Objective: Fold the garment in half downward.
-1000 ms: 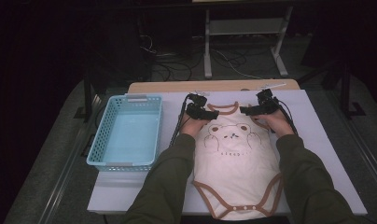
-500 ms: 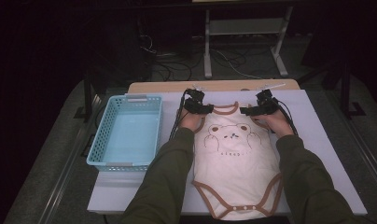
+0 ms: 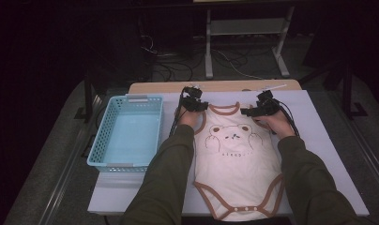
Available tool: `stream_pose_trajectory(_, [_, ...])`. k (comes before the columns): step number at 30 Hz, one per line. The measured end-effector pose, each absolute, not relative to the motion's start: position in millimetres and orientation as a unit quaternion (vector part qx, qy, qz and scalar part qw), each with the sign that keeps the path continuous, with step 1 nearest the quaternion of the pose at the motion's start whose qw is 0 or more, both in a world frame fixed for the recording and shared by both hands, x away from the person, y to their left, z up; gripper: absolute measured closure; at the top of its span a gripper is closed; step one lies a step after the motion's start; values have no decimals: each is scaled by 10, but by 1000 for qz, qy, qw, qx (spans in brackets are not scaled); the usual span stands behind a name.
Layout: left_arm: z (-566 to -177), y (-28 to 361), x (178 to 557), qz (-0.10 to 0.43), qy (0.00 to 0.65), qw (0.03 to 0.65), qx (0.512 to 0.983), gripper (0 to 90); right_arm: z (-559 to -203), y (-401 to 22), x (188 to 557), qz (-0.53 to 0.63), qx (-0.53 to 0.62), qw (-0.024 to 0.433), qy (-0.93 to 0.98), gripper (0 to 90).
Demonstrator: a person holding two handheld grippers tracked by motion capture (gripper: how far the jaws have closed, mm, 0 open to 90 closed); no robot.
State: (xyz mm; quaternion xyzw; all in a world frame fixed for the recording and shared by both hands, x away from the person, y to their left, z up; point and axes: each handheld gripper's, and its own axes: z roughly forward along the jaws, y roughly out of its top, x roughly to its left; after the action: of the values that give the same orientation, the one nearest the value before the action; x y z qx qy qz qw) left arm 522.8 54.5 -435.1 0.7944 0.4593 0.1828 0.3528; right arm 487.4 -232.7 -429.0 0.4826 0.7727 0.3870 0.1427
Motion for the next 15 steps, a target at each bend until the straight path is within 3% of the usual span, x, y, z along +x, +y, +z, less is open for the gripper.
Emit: stream_pose_trajectory(15, [-4484, 510, 5253, 180, 467, 329, 800, 732, -4285, -2332, 4881, 393, 483, 144, 769, 144])
